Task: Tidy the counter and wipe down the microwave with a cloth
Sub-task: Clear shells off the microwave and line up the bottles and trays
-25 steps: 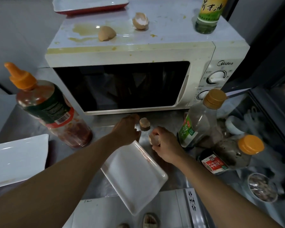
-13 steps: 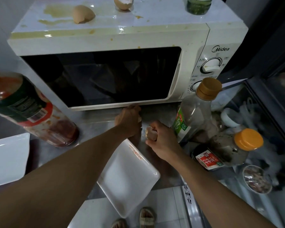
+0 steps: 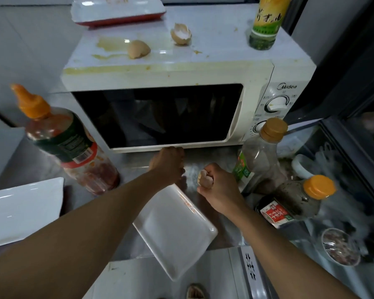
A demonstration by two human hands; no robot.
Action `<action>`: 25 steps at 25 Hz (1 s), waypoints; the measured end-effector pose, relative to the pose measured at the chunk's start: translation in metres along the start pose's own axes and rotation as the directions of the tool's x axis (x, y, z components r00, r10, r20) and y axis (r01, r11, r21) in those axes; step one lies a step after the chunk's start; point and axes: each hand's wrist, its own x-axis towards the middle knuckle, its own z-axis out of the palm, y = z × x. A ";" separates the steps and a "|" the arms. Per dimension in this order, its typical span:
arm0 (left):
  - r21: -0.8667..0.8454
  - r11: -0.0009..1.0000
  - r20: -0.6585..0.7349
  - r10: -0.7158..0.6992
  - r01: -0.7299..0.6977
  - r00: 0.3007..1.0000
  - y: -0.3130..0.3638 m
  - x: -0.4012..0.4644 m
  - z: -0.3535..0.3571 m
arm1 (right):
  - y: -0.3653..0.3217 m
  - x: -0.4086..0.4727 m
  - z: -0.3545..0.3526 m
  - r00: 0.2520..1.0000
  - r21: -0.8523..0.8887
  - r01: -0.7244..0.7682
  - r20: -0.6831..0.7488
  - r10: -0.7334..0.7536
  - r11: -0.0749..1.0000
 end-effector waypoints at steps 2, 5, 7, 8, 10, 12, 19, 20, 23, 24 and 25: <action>-0.038 0.999 -0.030 0.010 -0.012 1.000 -0.002 -0.011 -0.022 | -0.018 -0.004 -0.009 0.999 0.018 0.030 -0.020 -0.030 0.999; -0.081 0.997 -0.094 -0.008 0.001 0.996 -0.003 -0.028 -0.061 | -0.052 -0.012 -0.026 0.995 0.034 0.077 -0.070 -0.075 0.996; -0.115 0.993 -0.123 -0.019 0.005 0.992 -0.003 -0.040 -0.087 | -0.078 -0.017 -0.038 0.991 0.033 0.090 -0.102 -0.086 0.995; -0.126 0.992 -0.136 -0.007 -0.010 0.991 -0.004 -0.046 -0.099 | -0.089 -0.019 -0.044 0.989 0.026 0.101 -0.111 -0.098 0.994; -0.138 0.988 -0.168 0.040 -0.064 0.985 -0.006 -0.057 -0.122 | -0.109 -0.024 -0.054 0.982 0.010 0.141 -0.128 -0.139 0.990; -0.139 0.985 -0.203 0.073 -0.102 0.976 -0.009 -0.067 -0.145 | -0.128 -0.029 -0.064 0.973 -0.003 0.169 -0.160 -0.168 0.986; -0.141 0.976 -0.322 0.115 -0.168 0.940 -0.017 -0.085 -0.201 | -0.175 -0.026 -0.099 0.946 -0.086 0.194 -0.249 -0.210 0.977; -0.142 0.974 -0.341 0.118 -0.175 0.933 -0.017 -0.084 -0.207 | -0.179 -0.022 -0.104 0.940 -0.091 0.197 -0.264 -0.214 0.976; -0.133 0.976 -0.388 0.107 -0.171 0.915 -0.017 -0.075 -0.223 | -0.189 -0.004 -0.123 0.928 -0.118 0.207 -0.292 -0.233 0.971; -0.132 0.978 -0.401 0.096 -0.162 0.911 -0.017 -0.070 -0.228 | -0.191 0.005 -0.130 0.924 -0.127 0.211 -0.298 -0.240 0.969; -0.135 0.979 -0.412 0.084 -0.151 0.907 -0.018 -0.065 -0.232 | -0.192 0.013 -0.136 0.919 -0.135 0.218 -0.305 -0.250 0.966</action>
